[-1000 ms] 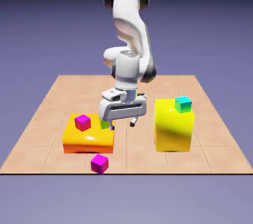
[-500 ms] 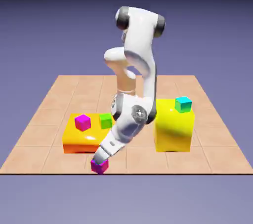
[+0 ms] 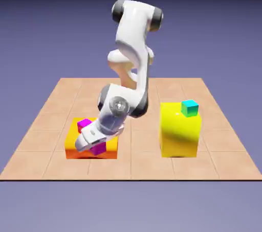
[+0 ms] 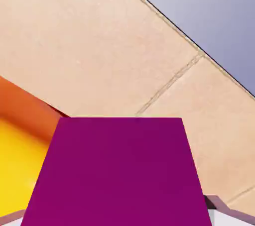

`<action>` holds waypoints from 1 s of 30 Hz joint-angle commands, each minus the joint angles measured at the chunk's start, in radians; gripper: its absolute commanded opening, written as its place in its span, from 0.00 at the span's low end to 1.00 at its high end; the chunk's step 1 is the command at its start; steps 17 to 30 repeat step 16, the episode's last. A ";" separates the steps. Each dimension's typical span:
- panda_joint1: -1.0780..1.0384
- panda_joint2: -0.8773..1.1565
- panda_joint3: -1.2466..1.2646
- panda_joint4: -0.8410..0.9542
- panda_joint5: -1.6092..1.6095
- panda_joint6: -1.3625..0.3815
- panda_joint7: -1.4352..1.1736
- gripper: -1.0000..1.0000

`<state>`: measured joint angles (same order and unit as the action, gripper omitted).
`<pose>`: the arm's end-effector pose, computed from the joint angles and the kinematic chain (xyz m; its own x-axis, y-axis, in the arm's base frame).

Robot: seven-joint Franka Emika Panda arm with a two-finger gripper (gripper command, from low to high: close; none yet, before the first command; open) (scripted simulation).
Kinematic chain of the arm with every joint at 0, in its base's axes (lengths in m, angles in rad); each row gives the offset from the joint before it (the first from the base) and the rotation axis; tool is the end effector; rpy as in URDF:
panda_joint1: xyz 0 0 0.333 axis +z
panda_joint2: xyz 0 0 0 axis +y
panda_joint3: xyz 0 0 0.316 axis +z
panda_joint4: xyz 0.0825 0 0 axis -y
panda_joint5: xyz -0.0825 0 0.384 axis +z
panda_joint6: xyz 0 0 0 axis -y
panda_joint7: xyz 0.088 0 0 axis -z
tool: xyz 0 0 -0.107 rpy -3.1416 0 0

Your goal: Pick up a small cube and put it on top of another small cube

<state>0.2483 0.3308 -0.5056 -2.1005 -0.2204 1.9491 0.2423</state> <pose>0.5061 -0.1483 0.2569 0.8345 -0.4196 -0.3572 -0.2704 -0.8767 0.3979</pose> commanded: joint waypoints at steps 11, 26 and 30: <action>-0.178 -0.198 -0.026 -0.173 0.098 -0.124 0.271 0.00; -0.179 -0.197 -0.026 -0.176 0.098 -0.121 0.271 1.00; -0.179 -0.197 -0.026 -0.176 0.098 -0.121 0.271 1.00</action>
